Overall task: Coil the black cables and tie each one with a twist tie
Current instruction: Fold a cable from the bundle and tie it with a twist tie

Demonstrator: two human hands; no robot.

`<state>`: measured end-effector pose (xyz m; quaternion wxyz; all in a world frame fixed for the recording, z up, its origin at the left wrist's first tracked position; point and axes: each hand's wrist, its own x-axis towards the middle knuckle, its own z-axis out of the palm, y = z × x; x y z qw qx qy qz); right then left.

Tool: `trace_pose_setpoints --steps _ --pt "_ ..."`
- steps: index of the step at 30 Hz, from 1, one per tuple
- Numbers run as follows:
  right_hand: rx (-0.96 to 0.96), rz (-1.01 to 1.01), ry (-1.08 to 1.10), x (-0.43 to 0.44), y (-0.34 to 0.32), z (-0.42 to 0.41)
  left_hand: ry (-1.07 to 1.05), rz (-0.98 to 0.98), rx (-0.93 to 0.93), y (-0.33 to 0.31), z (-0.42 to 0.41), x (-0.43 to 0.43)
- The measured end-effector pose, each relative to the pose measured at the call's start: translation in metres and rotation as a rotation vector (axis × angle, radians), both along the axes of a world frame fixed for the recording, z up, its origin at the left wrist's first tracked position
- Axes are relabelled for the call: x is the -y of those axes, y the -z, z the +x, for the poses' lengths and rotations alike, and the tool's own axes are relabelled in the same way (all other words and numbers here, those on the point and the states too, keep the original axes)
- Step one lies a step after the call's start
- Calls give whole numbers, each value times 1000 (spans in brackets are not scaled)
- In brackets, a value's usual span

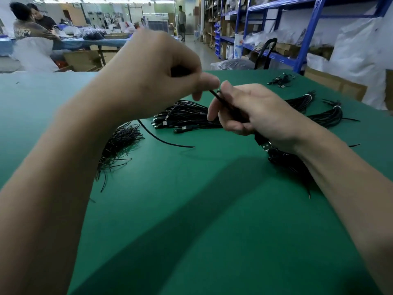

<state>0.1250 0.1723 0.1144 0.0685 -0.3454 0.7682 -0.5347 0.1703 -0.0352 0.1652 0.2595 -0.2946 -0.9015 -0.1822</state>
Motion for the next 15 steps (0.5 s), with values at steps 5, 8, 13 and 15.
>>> trace_pose_setpoints --steps 5,8,13,15 --pt "198 -148 -267 2 -9 13 54 240 -17 8 -11 5" --pt "282 -276 -396 5 -12 20 147 463 35 22 -22 2" --pt "293 -523 -423 7 -21 20 330 792 300 54 -29 -36" --pt "282 -643 -316 8 -22 17 293 760 345 64 -31 -49"
